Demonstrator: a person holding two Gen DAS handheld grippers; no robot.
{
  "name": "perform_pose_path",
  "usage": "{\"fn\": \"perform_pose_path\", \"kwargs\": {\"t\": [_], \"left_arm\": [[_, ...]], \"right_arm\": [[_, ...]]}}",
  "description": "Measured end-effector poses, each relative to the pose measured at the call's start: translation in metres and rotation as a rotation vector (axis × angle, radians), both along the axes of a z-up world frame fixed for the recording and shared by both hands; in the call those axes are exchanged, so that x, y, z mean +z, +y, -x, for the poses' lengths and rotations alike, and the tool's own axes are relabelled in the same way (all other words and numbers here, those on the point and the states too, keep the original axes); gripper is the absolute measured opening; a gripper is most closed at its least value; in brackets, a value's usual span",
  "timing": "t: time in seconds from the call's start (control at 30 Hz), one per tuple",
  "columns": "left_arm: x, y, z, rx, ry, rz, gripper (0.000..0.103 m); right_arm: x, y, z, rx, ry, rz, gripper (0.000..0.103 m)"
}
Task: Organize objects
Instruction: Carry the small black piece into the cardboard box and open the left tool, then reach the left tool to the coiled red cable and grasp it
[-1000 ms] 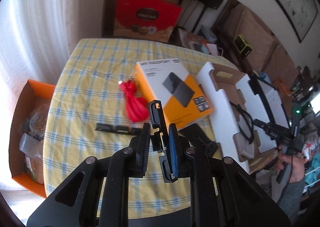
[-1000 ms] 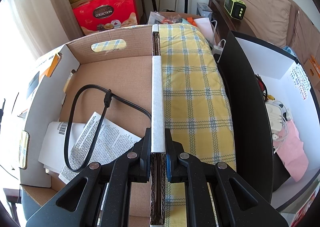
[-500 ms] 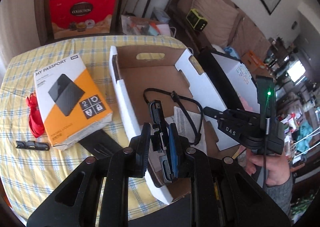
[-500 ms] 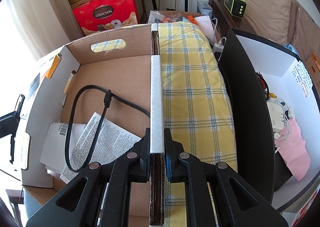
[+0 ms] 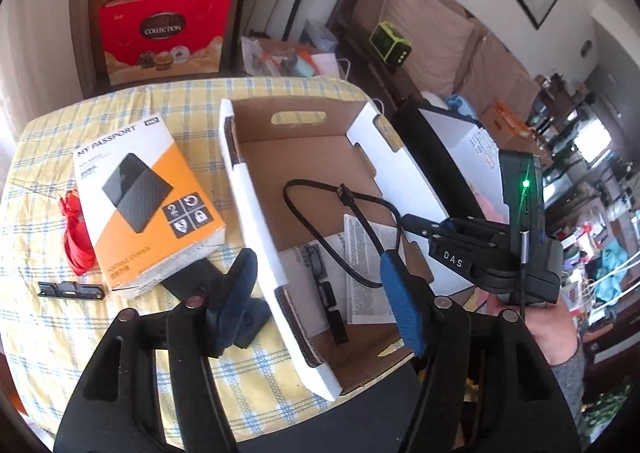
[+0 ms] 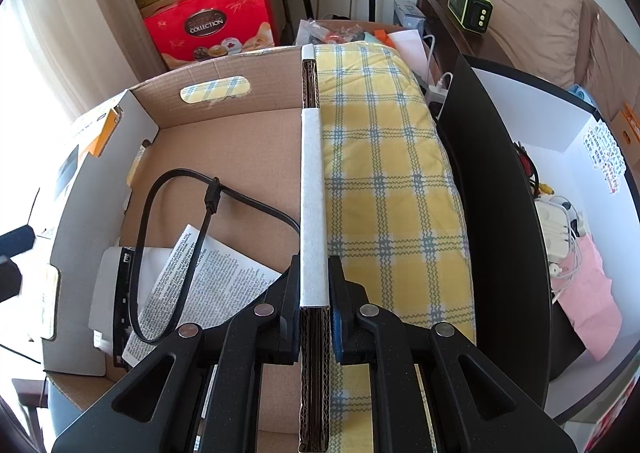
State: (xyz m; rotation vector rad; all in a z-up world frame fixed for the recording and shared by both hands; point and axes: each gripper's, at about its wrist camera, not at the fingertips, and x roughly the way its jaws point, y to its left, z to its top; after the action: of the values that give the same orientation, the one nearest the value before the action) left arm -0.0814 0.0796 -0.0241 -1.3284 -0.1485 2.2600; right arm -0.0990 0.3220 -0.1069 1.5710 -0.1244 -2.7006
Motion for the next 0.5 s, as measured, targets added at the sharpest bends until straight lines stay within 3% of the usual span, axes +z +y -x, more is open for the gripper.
{"fn": "perform_pose_path", "kwargs": {"t": [0.2,0.5], "left_arm": [[0.006,-0.040,0.007,0.070,0.026,0.053,0.077],[-0.010,-0.105,0.020,0.229,0.016,0.104,0.079]], "right_arm": [[-0.003,0.000,0.000,-0.001,-0.003,0.002,0.010],[-0.003,0.000,0.000,-0.003,-0.003,0.003,0.010]]}}
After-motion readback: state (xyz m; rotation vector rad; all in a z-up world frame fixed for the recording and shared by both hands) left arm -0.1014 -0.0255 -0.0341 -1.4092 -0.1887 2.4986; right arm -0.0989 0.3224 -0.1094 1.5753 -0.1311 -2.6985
